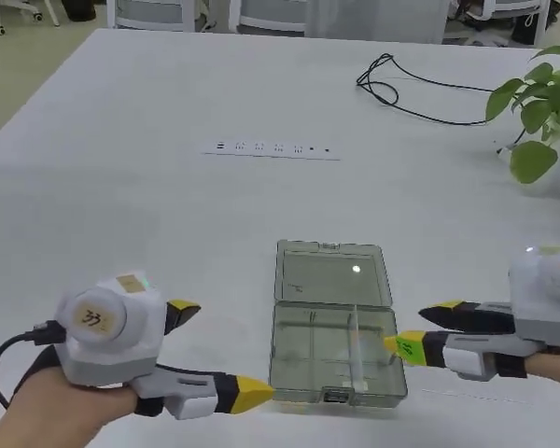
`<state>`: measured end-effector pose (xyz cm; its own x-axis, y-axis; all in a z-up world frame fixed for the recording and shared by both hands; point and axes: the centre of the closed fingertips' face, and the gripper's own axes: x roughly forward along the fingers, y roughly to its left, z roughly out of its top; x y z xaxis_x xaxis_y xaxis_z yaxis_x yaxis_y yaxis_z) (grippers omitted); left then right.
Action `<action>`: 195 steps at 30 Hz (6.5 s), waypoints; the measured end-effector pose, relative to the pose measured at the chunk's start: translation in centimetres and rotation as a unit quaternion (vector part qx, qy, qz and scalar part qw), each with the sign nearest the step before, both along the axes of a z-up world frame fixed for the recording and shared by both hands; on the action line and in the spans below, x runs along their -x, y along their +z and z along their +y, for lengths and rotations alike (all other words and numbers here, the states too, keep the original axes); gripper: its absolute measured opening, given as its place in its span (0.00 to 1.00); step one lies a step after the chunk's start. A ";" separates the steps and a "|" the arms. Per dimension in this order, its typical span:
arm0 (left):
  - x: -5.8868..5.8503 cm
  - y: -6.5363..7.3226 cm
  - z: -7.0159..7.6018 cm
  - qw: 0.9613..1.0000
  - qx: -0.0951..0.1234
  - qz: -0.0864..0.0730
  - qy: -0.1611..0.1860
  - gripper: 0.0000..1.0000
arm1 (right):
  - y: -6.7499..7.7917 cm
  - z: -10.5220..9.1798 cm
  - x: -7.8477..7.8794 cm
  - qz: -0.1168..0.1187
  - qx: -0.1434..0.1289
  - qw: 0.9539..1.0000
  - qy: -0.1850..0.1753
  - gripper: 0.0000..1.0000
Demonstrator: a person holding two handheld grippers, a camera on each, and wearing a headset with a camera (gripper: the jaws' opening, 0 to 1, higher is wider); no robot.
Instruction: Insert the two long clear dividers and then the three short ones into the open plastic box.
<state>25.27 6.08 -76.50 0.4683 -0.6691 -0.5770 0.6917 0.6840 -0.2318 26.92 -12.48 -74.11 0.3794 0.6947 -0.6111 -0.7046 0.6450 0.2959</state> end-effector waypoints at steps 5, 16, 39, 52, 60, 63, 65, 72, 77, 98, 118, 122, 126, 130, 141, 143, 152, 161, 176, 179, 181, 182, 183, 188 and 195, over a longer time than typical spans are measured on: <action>-0.1 -1.3 1.1 0.999 -0.021 0.020 0.014 0.90 | 0.5 -0.5 0.7 -0.022 -0.008 1.000 0.020 0.61; -0.4 -4.2 2.8 0.994 -0.073 0.072 0.041 0.79 | 0.4 -2.2 1.6 -0.066 0.003 0.995 0.070 0.72; 0.0 -8.5 4.8 0.968 -0.221 0.110 0.045 0.49 | 0.0 -4.3 2.3 -0.096 -0.006 0.993 0.067 0.76; -0.3 -8.7 5.3 0.961 -0.245 0.115 0.051 0.38 | 0.6 -3.6 2.7 -0.104 -0.010 0.992 0.064 0.75; -0.5 -8.7 5.6 0.961 -0.246 0.118 0.044 0.32 | 0.5 -3.6 3.2 -0.107 -0.003 0.992 0.074 0.77; -0.5 -8.7 5.6 0.961 -0.247 0.119 0.042 0.32 | 0.3 -3.7 3.3 -0.108 0.001 0.991 0.077 0.78; -0.5 -8.7 5.6 0.961 -0.247 0.120 0.041 0.32 | 0.1 -3.9 3.4 -0.106 0.006 0.991 0.080 0.79; -0.4 -8.5 5.5 0.965 -0.224 0.131 0.046 0.32 | -0.1 -3.8 3.9 -0.103 0.010 0.991 0.082 0.79; -0.4 -8.3 5.0 0.970 -0.192 0.140 0.058 0.31 | -0.2 -3.8 4.0 -0.101 0.011 0.992 0.081 0.79; 0.2 -7.6 4.5 0.976 -0.085 0.163 0.117 0.30 | 0.1 -3.5 4.0 -0.097 0.017 0.992 0.078 0.79; -0.7 -2.0 1.7 0.982 0.057 0.113 0.139 0.30 | 1.3 -2.9 3.4 -0.095 0.018 0.993 0.066 0.79; -0.8 -0.5 0.9 0.982 0.078 0.104 0.137 0.30 | 1.9 -2.1 2.8 -0.089 0.007 0.994 0.056 0.76; -1.2 0.4 -0.1 0.982 0.098 0.092 0.129 0.30 | 3.2 -0.2 2.2 -0.089 -0.016 0.995 0.049 0.73; -1.4 1.4 -1.3 0.982 0.115 0.084 0.122 0.30 | 4.6 1.8 1.7 -0.079 -0.051 0.995 0.033 0.65; -1.3 4.0 -4.8 0.983 0.146 0.060 0.091 0.30 | 7.0 6.6 0.0 -0.041 -0.127 0.991 -0.029 0.37; -1.2 4.4 -5.6 0.984 0.149 0.056 0.082 0.30 | 7.0 7.3 -0.2 -0.031 -0.131 0.990 -0.035 0.31; -1.1 5.5 -7.6 0.987 0.148 0.036 0.056 0.30 | 5.8 8.6 -0.5 0.013 -0.130 0.989 -0.075 0.19; -1.0 5.9 -8.0 0.988 0.147 0.027 0.046 0.30 | 5.3 8.7 -0.7 0.030 -0.132 0.987 -0.092 0.14; -0.9 6.0 -8.5 0.986 0.160 0.031 0.048 0.34 | 5.1 9.0 -0.7 0.058 -0.140 0.980 -0.129 0.07; -0.7 5.8 -8.6 0.989 0.140 0.021 0.036 0.32 | 5.1 9.0 -0.7 0.059 -0.136 0.981 -0.128 0.07; -0.6 5.8 -8.7 0.989 0.143 0.022 0.032 0.33 | 5.1 8.9 -0.8 0.060 -0.135 0.981 -0.128 0.07; -0.5 5.8 -8.7 0.989 0.141 0.021 0.028 0.34 | 5.1 8.9 -0.8 0.062 -0.136 0.980 -0.128 0.07; -0.5 5.8 -8.6 0.990 0.139 0.017 0.025 0.35 | 5.1 8.9 -0.9 0.063 -0.136 0.980 -0.129 0.07; -0.2 5.4 -8.1 0.992 0.125 0.009 0.008 0.41 | 5.3 8.6 -1.1 0.064 -0.132 0.981 -0.129 0.07; 0.3 4.9 -7.3 0.994 0.104 -0.003 -0.019 0.52 | 5.1 7.8 -1.7 0.068 -0.115 0.982 -0.133 0.07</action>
<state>24.99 -1.19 -71.56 0.4434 -0.7909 -0.4217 0.7173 0.5952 -0.3622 28.63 -4.70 -69.05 0.4926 0.7078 -0.5063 -0.4643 0.7058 0.5350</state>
